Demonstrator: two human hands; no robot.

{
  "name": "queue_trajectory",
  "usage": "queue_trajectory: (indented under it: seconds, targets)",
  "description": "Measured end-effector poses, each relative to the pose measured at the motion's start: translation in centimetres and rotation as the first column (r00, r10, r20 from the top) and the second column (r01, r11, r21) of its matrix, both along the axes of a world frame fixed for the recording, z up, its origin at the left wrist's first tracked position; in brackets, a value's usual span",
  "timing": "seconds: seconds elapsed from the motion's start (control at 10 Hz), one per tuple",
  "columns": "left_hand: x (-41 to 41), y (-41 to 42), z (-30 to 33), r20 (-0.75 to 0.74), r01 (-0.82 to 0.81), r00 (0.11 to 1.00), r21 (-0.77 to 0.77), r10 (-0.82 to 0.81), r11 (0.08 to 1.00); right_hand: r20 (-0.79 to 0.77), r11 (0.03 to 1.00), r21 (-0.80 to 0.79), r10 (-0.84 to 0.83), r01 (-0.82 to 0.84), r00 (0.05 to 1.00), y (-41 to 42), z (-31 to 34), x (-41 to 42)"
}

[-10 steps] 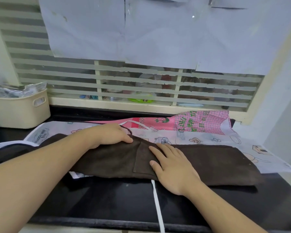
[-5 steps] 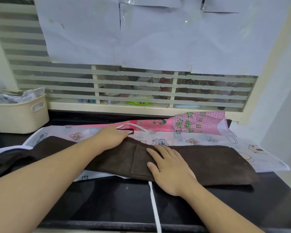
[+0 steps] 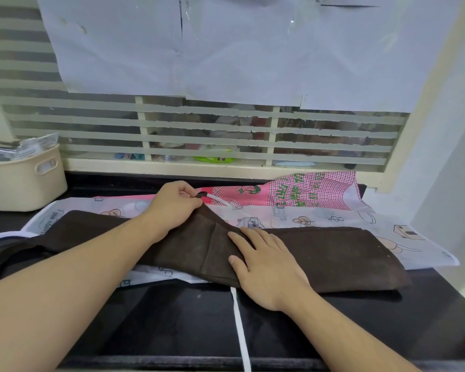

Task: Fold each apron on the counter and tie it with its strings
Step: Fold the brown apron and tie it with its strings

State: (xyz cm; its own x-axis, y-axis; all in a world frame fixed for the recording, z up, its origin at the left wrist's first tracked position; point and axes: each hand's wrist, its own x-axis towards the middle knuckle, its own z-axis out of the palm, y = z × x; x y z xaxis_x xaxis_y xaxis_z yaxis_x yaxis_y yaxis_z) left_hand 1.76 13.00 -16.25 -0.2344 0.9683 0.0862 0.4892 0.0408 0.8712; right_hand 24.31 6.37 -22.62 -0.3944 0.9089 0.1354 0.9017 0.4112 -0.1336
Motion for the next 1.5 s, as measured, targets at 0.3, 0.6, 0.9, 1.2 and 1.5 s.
queue_trajectory:
  seconds: [0.3, 0.6, 0.9, 1.2, 1.5]
  targets:
    - [0.0, -0.1, 0.7, 0.358, 0.045, 0.933, -0.002, -0.041, 0.999, 0.0, 1.0, 0.0, 0.003, -0.003, 1.0, -0.1, 0.0, 0.0]
    - [-1.0, -0.1, 4.2, 0.489, -0.008, 0.869, 0.176, -0.08, 0.984, 0.001, 1.0, 0.003, 0.005, -0.005, 1.0, 0.0, -0.1, 0.0]
    - [-2.5, 0.5, 10.3, 0.34, -0.264, 0.933, 0.427, 0.117, 0.865, 0.015, 1.0, 0.001, 0.0, 0.0, 1.0, -0.1, 0.0, 0.0]
    - [-3.2, -1.3, 2.0, -0.639, 0.054, 0.757, -0.15, -0.138, 0.987, 0.01, 1.0, 0.003, -0.009, 0.009, 1.0, -0.1, 0.0, 0.0]
    - [-3.8, -3.6, 0.2, -0.386, 0.306, 0.861, -0.126, -0.331, 0.944, 0.002, 1.0, 0.028, -0.005, 0.005, 1.0, 0.1, -0.3, 0.0]
